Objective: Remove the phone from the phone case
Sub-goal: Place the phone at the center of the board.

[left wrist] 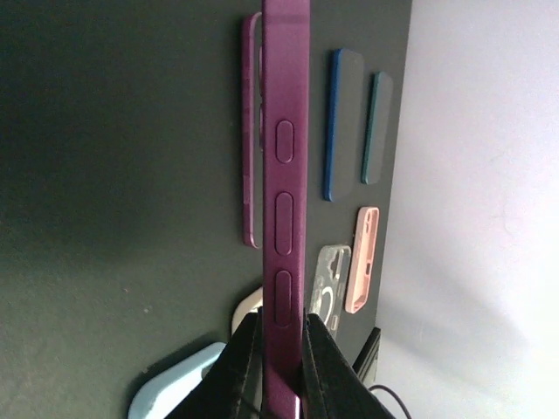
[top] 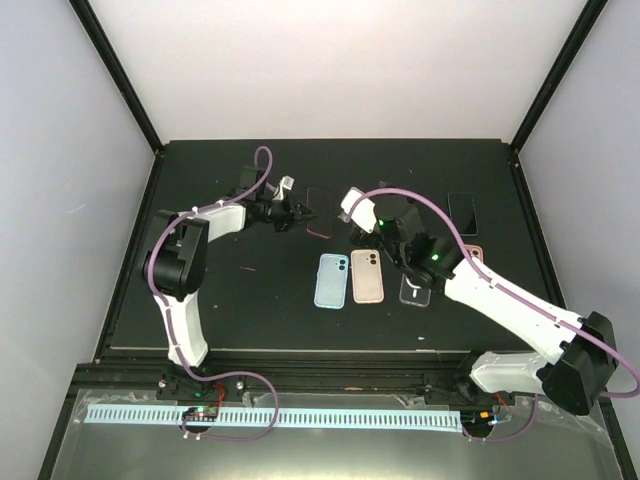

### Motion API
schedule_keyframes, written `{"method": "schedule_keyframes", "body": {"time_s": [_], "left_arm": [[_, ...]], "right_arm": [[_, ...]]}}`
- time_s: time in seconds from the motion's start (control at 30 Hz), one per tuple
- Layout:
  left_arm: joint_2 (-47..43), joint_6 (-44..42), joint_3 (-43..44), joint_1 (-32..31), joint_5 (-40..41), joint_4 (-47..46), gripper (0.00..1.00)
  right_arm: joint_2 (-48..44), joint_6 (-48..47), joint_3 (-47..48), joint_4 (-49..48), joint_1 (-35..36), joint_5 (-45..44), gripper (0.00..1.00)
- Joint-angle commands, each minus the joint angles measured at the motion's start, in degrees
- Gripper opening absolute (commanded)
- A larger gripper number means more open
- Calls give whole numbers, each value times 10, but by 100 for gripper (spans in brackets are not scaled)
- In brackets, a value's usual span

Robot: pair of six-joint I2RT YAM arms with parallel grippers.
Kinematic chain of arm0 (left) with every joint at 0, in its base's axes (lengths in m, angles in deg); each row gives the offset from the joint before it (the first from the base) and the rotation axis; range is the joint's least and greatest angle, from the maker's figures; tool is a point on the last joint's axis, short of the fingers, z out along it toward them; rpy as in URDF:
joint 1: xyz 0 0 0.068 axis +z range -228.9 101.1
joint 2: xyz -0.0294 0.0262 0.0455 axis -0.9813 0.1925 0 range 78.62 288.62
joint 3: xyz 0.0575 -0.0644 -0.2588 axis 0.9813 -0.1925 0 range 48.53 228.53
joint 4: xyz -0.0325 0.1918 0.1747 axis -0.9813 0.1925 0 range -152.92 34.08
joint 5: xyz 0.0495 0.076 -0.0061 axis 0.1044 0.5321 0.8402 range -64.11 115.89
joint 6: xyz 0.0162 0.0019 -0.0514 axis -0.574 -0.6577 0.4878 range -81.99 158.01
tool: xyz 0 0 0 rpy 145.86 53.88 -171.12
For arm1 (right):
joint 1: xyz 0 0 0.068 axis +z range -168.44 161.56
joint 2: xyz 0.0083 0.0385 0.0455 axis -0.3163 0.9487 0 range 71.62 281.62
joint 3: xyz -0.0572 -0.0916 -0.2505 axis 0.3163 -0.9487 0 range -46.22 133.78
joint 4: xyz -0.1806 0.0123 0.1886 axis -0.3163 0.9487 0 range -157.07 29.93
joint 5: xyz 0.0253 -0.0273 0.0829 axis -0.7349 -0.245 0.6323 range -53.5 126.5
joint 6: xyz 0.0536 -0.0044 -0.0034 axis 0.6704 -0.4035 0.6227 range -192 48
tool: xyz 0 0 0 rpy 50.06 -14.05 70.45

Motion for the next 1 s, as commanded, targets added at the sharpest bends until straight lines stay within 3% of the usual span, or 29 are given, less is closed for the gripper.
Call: {"method": "schedule_keyframes", "body": {"time_s": [0.0,0.63,0.97], "left_arm": [[31,-2,43,-1,-24,-29,2],[157,30,108,-30,-7,-54,2],[116,14,72,-31,48,-9,39]], "right_arm": [[-10,52,24,44,-31,49,100],[7,81,42,68,-60,88,100],[6,84,50,76,-63,95,100]]}}
